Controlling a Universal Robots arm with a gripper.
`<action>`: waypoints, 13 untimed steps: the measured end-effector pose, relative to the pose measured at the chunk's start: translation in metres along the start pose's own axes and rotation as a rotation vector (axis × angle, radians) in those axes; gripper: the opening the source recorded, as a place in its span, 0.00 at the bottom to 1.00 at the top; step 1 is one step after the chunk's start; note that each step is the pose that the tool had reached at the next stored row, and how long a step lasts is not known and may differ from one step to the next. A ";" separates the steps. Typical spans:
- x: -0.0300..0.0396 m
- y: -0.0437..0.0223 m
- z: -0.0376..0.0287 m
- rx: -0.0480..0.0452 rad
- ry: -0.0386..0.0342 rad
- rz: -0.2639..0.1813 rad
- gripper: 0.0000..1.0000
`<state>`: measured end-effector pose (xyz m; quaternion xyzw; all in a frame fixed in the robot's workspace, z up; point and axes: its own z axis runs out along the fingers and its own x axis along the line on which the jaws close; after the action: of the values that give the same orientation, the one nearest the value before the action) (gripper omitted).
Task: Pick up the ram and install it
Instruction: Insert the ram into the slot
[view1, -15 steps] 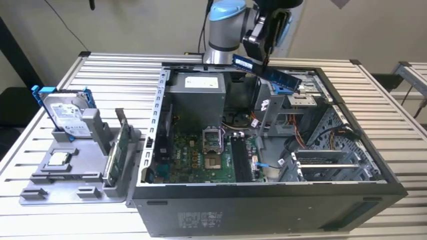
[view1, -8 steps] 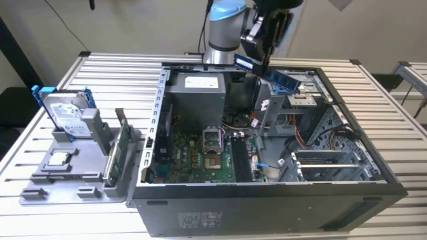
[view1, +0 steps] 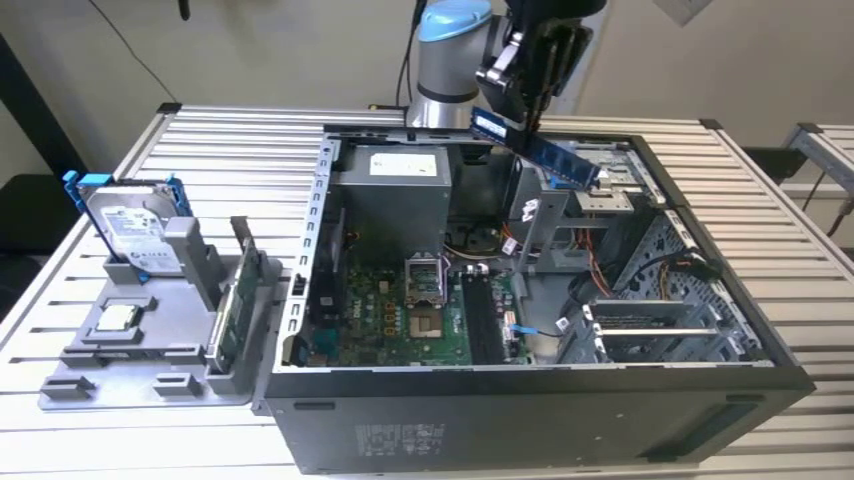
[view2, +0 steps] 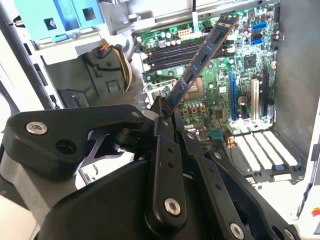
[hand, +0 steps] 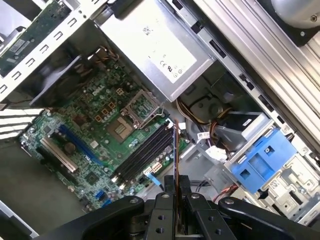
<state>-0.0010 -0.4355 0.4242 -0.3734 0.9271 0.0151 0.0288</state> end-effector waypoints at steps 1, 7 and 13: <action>0.0000 0.0000 0.0000 0.0006 -0.0001 0.009 0.14; 0.0000 0.0000 0.0000 0.0040 -0.0004 0.061 0.14; 0.0001 0.0001 0.0000 0.0075 -0.0008 0.116 0.14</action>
<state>-0.0011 -0.4355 0.4242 -0.3189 0.9472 0.0134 0.0296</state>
